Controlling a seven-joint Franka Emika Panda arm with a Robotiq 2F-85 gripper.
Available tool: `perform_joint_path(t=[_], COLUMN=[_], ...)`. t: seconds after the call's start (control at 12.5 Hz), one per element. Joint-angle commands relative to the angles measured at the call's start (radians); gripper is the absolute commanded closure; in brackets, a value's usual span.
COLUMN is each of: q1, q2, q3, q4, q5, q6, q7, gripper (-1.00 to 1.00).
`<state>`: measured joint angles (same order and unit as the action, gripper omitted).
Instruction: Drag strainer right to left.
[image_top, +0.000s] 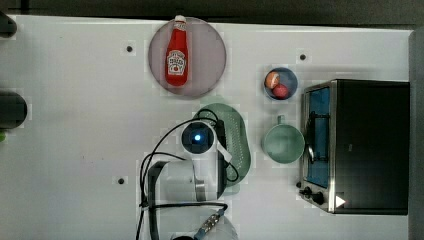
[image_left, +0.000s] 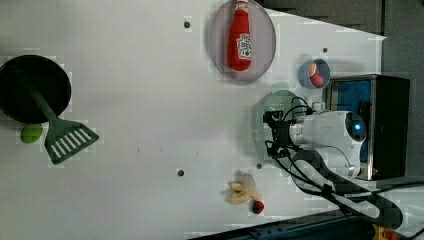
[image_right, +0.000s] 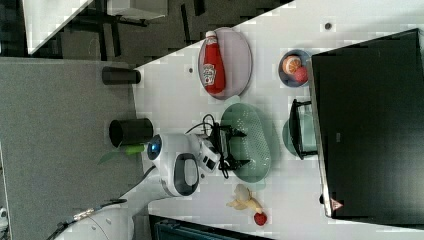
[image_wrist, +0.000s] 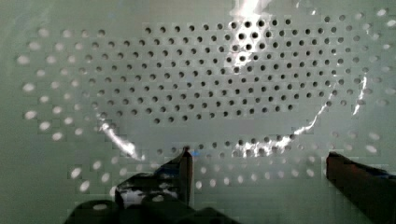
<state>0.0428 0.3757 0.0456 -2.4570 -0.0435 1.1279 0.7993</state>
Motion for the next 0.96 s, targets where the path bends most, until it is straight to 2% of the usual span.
perform_joint_path(t=[0.08, 0.48, 0.96], q1=[0.033, 0.114, 0.225], q2=[-0.022, -0.009, 0.057], q3=[0.022, 0.069, 0.1], q4=[0.019, 0.038, 0.136], q5=[0.001, 0.055, 0.163], q6=[-0.003, -0.008, -0.025], q7=[0.072, 0.186, 0.238], gripper=[-1.0, -1.0, -1.0])
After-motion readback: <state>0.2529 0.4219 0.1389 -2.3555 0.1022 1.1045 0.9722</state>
